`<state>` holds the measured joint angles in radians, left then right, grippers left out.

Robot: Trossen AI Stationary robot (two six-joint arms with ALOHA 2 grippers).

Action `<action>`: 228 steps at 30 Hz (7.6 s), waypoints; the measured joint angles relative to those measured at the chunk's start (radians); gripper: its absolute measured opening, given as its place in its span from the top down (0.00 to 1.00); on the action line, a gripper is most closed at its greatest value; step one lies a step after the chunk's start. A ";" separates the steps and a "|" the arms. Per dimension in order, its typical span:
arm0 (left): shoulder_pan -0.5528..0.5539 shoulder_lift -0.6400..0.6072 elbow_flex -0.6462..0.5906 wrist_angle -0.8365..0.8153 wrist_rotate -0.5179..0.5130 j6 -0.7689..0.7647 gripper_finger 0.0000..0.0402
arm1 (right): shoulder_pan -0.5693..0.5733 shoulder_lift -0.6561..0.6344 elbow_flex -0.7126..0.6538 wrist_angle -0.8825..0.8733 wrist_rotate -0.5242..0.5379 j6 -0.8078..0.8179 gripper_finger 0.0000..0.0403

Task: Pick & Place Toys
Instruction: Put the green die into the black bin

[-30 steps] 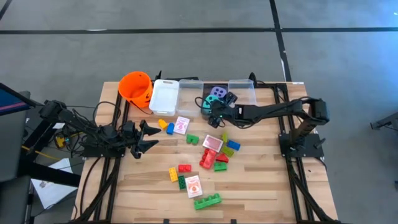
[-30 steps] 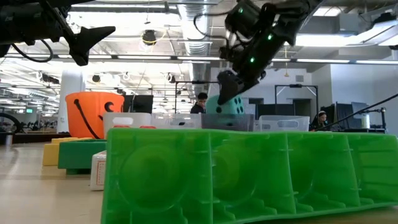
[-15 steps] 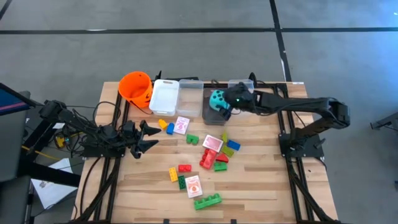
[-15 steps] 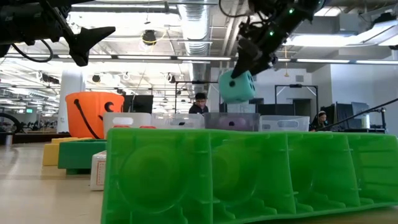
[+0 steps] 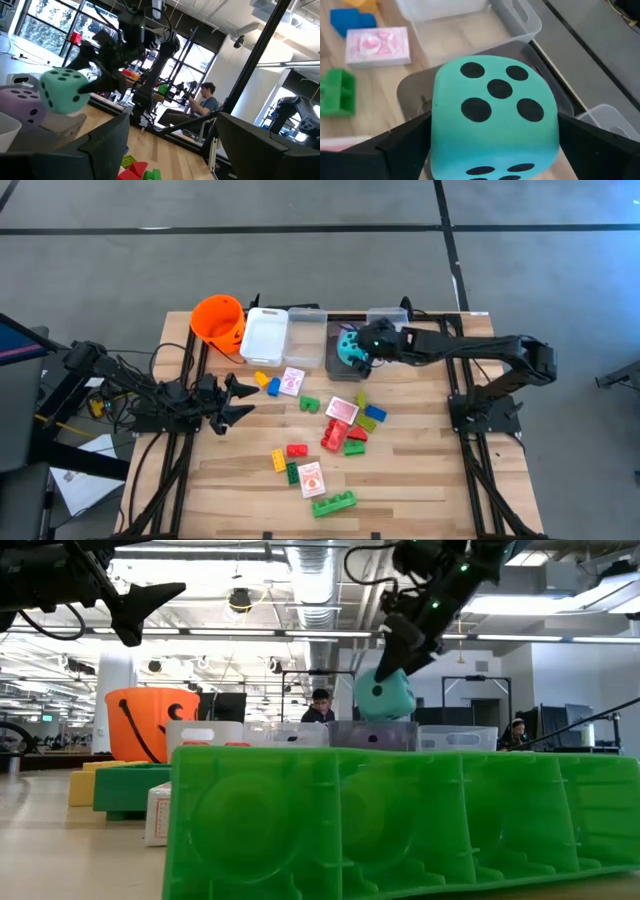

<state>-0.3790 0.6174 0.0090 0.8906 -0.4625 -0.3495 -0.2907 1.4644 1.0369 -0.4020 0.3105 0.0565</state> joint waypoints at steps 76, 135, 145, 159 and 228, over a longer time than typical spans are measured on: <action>-0.001 0.000 0.000 0.001 0.000 -0.026 0.27 | 0.041 0.103 0.024 0.310 0.001 -0.085 0.01; 0.653 1.148 1.051 -0.366 0.244 0.001 0.64 | 0.071 0.086 -0.489 1.217 0.030 -0.157 0.01; 0.651 1.124 1.059 -0.396 0.226 0.028 0.82 | 0.067 -0.181 -0.485 1.012 0.021 -0.170 0.01; 0.627 1.020 1.057 -0.378 0.182 0.110 0.94 | 0.026 -0.366 -0.484 0.758 -0.001 -0.079 0.01; 0.675 1.242 1.060 -0.179 0.496 -0.010 1.00 | -0.047 -0.116 -0.324 0.783 -0.210 -0.113 0.01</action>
<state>0.2958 1.8599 1.0691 0.7117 0.0334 -0.3598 -0.3373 1.3479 0.7132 0.3813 0.1001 -0.0560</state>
